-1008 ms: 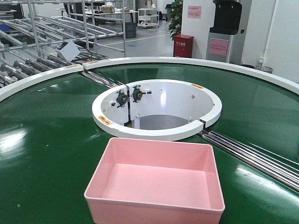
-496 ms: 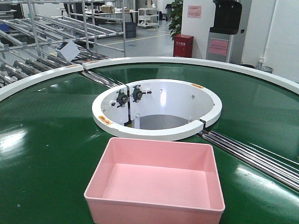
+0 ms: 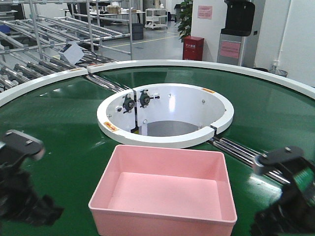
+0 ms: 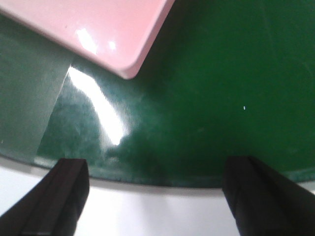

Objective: Grab pink bin and stack on right shelf
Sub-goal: 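Lower both grippers toward opposite sides of the pink bin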

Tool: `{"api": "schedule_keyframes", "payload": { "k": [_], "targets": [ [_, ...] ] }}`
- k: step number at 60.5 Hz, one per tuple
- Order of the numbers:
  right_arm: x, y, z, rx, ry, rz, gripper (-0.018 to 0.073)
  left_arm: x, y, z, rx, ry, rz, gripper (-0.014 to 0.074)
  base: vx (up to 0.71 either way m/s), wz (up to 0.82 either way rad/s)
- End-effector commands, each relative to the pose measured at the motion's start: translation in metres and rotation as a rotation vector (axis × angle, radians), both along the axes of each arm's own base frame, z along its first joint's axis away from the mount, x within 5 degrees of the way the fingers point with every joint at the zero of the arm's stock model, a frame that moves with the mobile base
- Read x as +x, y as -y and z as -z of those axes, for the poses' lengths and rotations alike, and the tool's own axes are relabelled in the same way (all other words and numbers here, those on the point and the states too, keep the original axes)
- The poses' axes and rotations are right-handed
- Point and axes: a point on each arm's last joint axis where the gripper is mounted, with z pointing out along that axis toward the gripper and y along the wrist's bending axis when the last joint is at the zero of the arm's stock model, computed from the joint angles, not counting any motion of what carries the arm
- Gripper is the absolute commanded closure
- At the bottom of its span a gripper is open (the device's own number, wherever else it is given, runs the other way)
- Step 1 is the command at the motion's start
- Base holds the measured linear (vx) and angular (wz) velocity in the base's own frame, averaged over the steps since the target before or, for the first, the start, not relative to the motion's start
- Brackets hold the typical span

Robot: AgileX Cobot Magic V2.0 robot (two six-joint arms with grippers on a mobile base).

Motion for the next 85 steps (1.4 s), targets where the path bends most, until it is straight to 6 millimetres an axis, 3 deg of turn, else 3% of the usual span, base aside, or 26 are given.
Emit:
{"api": "schedule_keyframes", "payload": {
  "k": [1,22,40,54,67,75,85],
  "targets": [
    [0.025,-0.005,-0.018,0.014,0.047,0.012,-0.0022,0.029,0.015,-0.017,-0.026,0.066,0.025,0.0009,0.00,0.00],
    [0.104,-0.020,-0.009,0.040,-0.079,0.226,-0.0022,0.118,0.045,-0.003,-0.073,-0.109,-0.054,0.0009,0.00,0.00],
    [0.152,-0.032,0.016,0.059,-0.158,0.327,-0.0022,0.163,0.070,0.017,-0.071,-0.157,-0.137,0.0009,0.00,0.00],
    [0.170,-0.036,0.034,0.070,-0.173,0.377,-0.0003,0.178,0.072,0.029,-0.031,-0.224,-0.217,0.0009,0.00,0.00],
    [0.176,-0.037,0.047,0.074,-0.188,0.406,0.0089,0.180,0.072,0.034,-0.031,-0.233,-0.224,0.0035,0.00,0.00],
    [0.177,-0.037,0.053,0.069,-0.203,0.407,0.0176,0.180,0.072,0.036,-0.030,-0.237,-0.225,0.0122,0.00,0.00],
    [0.177,-0.037,0.053,0.062,-0.201,0.409,0.0318,0.180,0.072,0.036,-0.036,-0.240,-0.236,0.0296,0.00,0.00]
  ]
}}
